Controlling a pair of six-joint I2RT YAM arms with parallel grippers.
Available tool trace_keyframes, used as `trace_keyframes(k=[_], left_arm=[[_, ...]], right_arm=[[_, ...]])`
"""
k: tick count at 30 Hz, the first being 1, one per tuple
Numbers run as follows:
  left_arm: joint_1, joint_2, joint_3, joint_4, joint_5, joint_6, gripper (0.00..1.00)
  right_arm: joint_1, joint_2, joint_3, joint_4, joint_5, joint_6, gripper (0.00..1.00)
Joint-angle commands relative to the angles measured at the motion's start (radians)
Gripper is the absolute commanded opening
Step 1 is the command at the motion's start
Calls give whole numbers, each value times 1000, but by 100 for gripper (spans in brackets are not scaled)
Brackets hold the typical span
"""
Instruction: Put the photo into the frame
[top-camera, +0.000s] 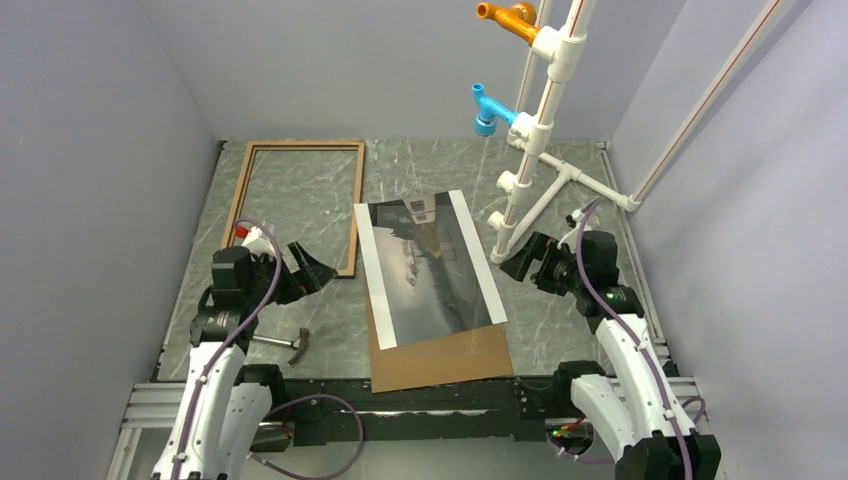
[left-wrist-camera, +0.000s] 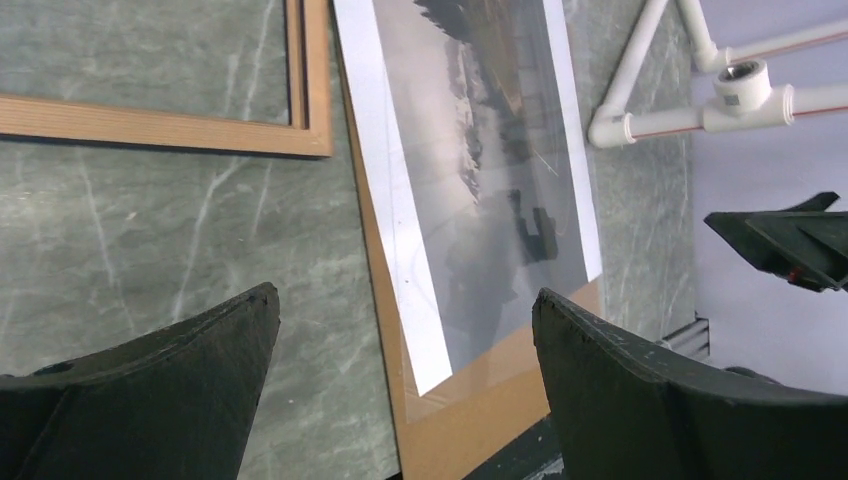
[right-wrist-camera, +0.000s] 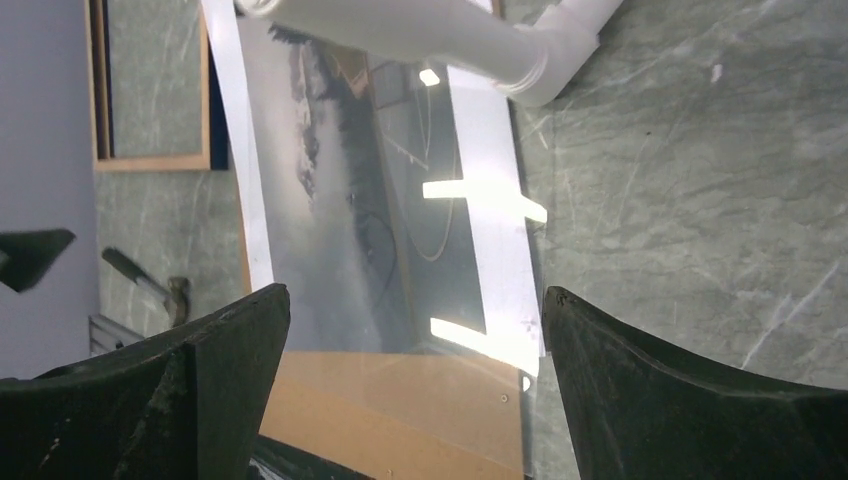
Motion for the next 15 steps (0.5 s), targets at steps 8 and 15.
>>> trace_keyframes(k=[8,15], left_arm=[[-274,169,305,-131,-210,-38,99],[-380,275,439,-137,-337,-122,99]], right_arm=[[370,-12,24,-10,175,12,100],[613,-35,-25,65,337,56,100]])
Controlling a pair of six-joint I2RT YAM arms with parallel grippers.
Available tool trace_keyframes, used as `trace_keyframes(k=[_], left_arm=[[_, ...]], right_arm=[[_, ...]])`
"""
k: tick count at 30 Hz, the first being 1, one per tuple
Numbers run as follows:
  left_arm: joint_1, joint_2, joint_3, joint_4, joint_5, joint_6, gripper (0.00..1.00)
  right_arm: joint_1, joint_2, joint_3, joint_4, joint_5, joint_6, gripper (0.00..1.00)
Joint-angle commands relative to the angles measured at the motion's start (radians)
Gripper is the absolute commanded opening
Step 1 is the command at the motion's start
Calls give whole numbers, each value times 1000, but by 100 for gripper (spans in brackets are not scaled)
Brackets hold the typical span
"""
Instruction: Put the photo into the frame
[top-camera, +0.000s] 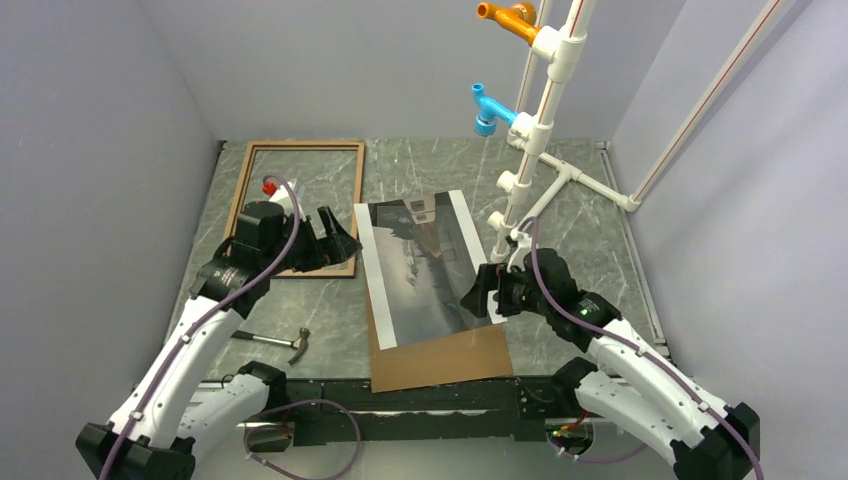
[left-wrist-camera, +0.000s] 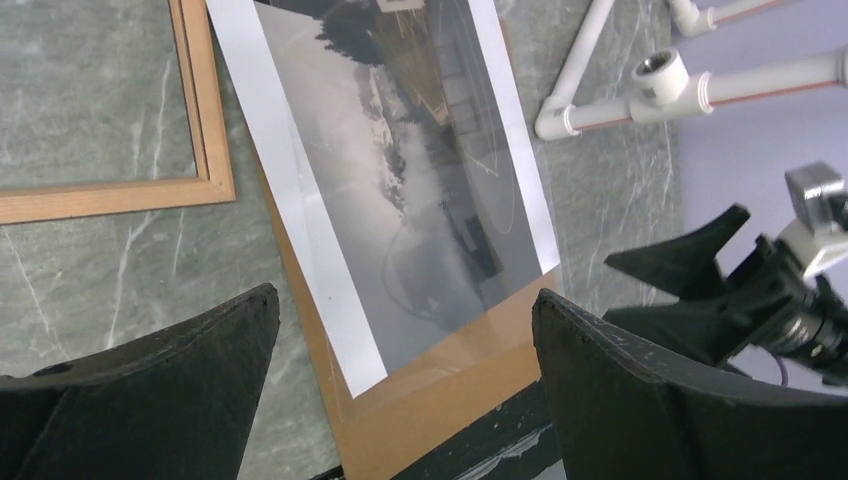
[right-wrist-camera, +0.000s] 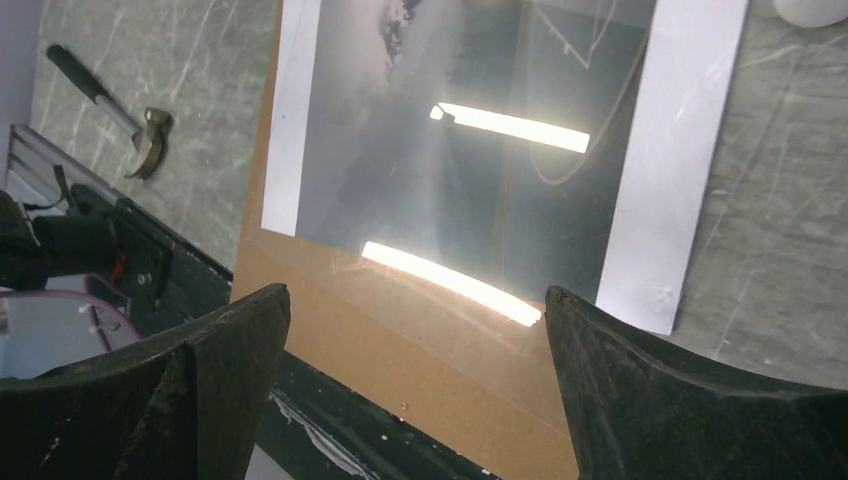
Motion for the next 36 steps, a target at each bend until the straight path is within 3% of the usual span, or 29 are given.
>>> trace_keyframes(k=[1,7,11,16,22,36], left_arm=[[-38,41,54,4,-103,-71,99],[-91,43,-103,108,-113,-119,99],[-104,46,-156,111,-106,-127,99],[-116,-2,-186,125,-81,-158,99],[-118,-64,-257,183,-76,-212,99],[-118,-15,-258,218,-48,-214,99]], right_arm=[[115,-7,-17,88,147,31,100],[342,175,40,186,252,-28,100],[418,319,117,256,281,-42,100],[464,434,190,321,295,-26,100],[483,447,220,321,351,-3,100],[483,515,280,340,370,-19,100]])
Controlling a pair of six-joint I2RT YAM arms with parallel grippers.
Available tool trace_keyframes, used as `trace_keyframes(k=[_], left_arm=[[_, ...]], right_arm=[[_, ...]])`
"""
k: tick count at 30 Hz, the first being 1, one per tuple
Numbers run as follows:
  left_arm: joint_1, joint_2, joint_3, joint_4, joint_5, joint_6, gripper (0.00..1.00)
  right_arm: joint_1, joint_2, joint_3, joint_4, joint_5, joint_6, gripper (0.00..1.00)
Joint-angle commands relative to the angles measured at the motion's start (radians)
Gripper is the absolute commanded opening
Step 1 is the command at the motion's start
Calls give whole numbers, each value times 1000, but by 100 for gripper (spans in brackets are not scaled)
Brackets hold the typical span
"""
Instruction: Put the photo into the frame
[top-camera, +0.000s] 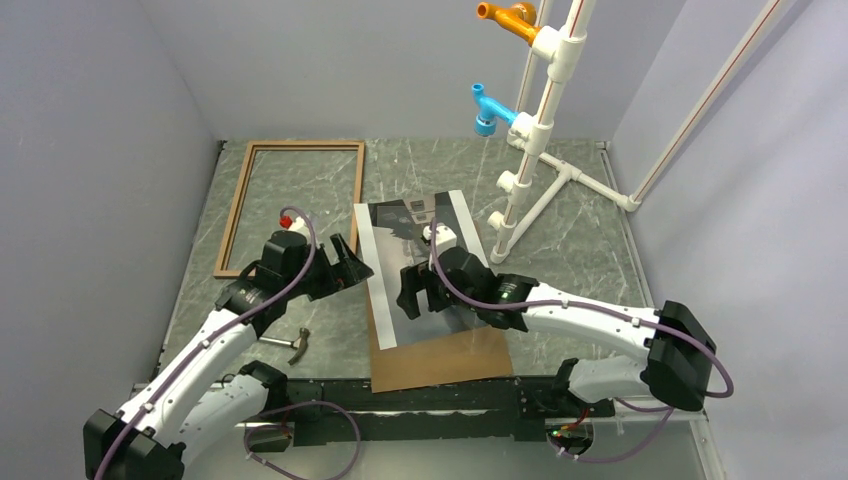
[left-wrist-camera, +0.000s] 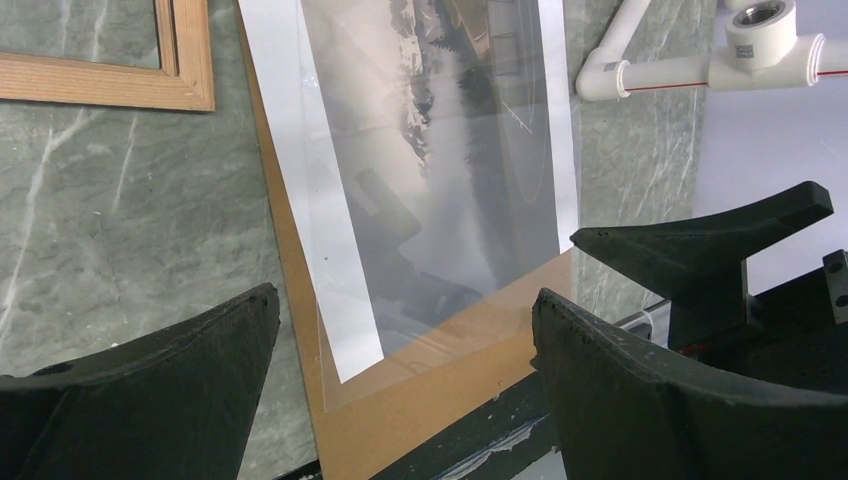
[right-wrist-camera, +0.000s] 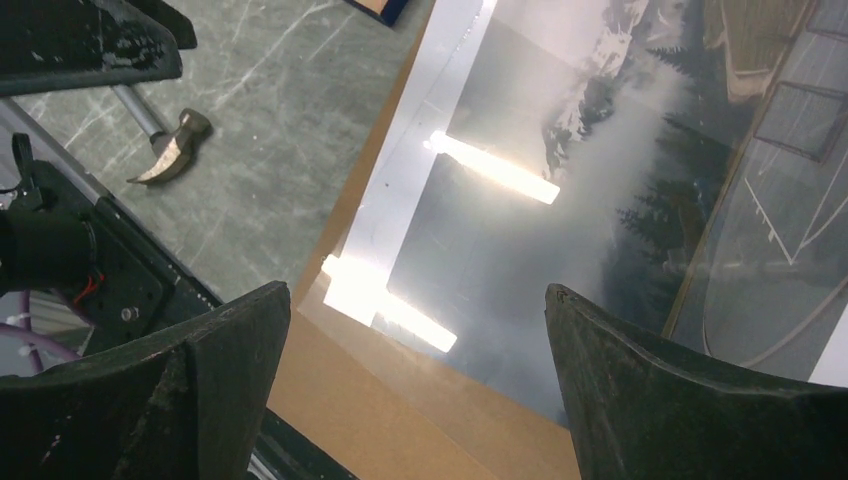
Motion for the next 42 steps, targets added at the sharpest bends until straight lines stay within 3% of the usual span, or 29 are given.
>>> trace_keyframes(k=[1,7,12,17,26,42], left_arm=[[-5,19,-6,73,30,-25,99],[-5,68,-24,103,46,-31,99],[-6,101,-22,126,63,-26,99],[-6,119,-24,129,76,-22,99],[-7,97,-29,115,69,-20,99],[-8,119,-28,114,71,-12,99]], right_arm=[[4,48,67,48,31,-12,100],[3,178,173,6,130,-39,100],[-43,330,371,-125,284,-34,100],[-183,453,570,-232,272,-43,100],[-353,552,706,-265,278,-101,100],[-415,467,567,-320,317,-78,100]])
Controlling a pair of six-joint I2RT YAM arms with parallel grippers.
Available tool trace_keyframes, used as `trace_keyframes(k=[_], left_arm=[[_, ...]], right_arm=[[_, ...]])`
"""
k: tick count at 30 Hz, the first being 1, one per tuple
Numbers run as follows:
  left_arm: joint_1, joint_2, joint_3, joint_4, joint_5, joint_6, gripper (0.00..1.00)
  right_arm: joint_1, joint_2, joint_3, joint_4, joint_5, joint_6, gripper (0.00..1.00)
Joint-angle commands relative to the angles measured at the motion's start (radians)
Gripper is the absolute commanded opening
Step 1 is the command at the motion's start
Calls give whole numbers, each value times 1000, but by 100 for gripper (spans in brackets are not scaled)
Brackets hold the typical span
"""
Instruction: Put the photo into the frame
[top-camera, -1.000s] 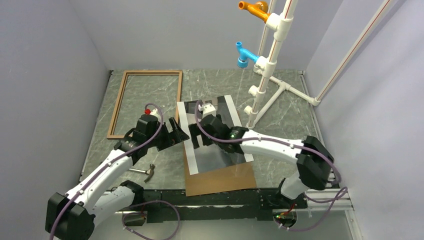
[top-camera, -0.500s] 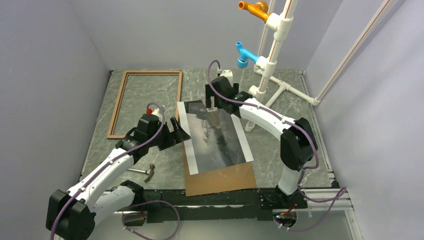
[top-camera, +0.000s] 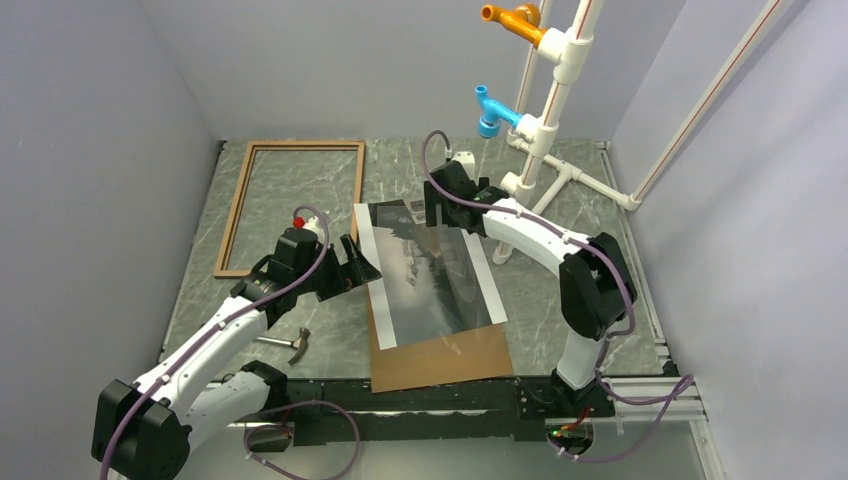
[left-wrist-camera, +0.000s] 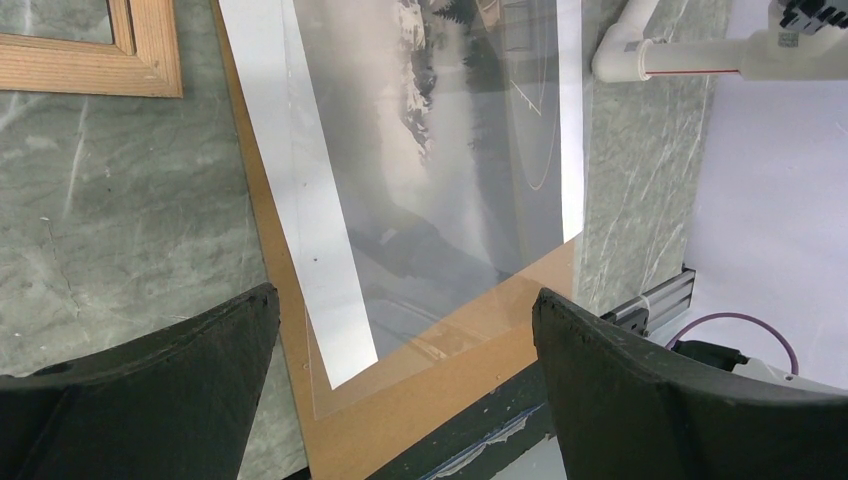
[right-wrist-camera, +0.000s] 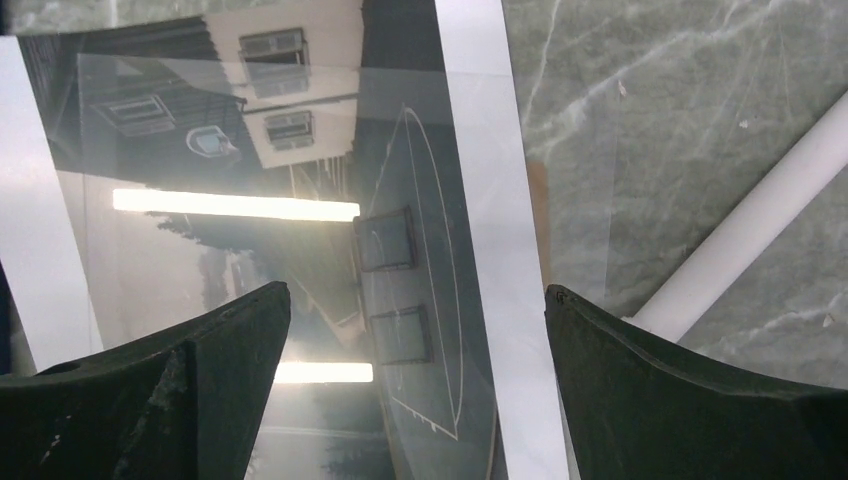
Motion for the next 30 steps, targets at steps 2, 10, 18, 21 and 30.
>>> trace_keyframes(k=[2,10,18,21,30], left_arm=[[-4,2,-1,22,10,9,99],[-4,4,-3,16,9,13,99],[-4,3,-5,17,10,12,99],[-3,7,-6,18,10,13,99],[-4,31,-8,12,-2,20,99]], right_arm=[[-19,-105,-53,-41,37,8,100],[-35,-188,-129,-72,35,25,100],[-41,-239,-170,-88,4,-3,100],[-41,-243,-172,-95,-15,-20,100],[-39,-244,-140,-70,-188,-80,100]])
